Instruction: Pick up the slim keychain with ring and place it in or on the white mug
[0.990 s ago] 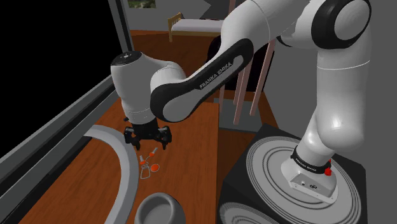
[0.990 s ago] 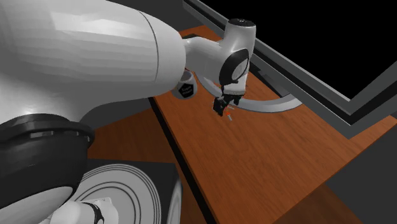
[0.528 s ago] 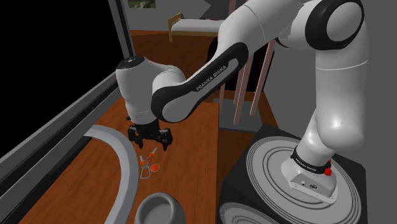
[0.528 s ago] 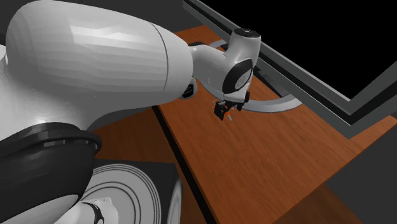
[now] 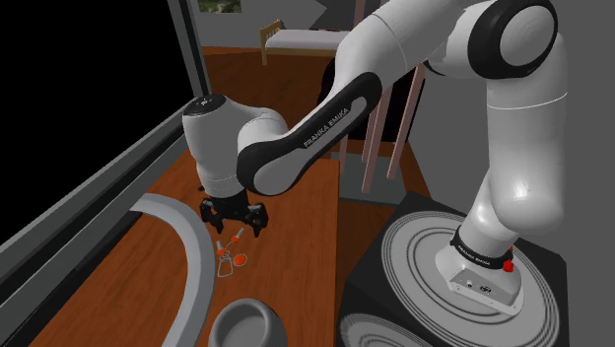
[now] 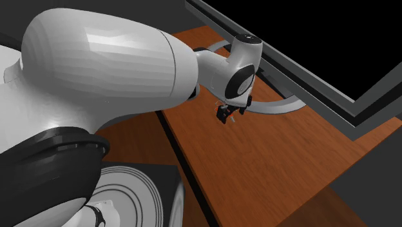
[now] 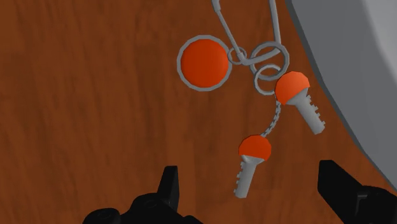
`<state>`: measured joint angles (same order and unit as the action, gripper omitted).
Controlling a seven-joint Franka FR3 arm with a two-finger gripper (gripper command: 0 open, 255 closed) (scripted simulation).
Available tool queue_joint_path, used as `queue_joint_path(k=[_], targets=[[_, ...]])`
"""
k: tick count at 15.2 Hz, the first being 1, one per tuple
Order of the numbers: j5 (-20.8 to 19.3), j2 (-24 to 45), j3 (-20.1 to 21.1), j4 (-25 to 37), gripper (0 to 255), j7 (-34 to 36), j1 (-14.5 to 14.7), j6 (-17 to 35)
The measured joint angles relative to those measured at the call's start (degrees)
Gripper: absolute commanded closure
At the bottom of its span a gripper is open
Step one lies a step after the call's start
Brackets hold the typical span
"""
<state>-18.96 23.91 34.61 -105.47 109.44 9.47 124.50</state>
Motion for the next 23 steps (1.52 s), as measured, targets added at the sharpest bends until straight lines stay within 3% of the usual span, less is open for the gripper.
queue_joint_path(k=[1,13,23], targets=[[0.00,0.00,0.00,0.00,255,0.00,0.00,0.00],[0.38,-0.59,0.35,0.40,255,-0.24,-0.16,-1.09],[3.22,-3.99,1.70,3.45,255,-2.22,-1.12,-6.65]])
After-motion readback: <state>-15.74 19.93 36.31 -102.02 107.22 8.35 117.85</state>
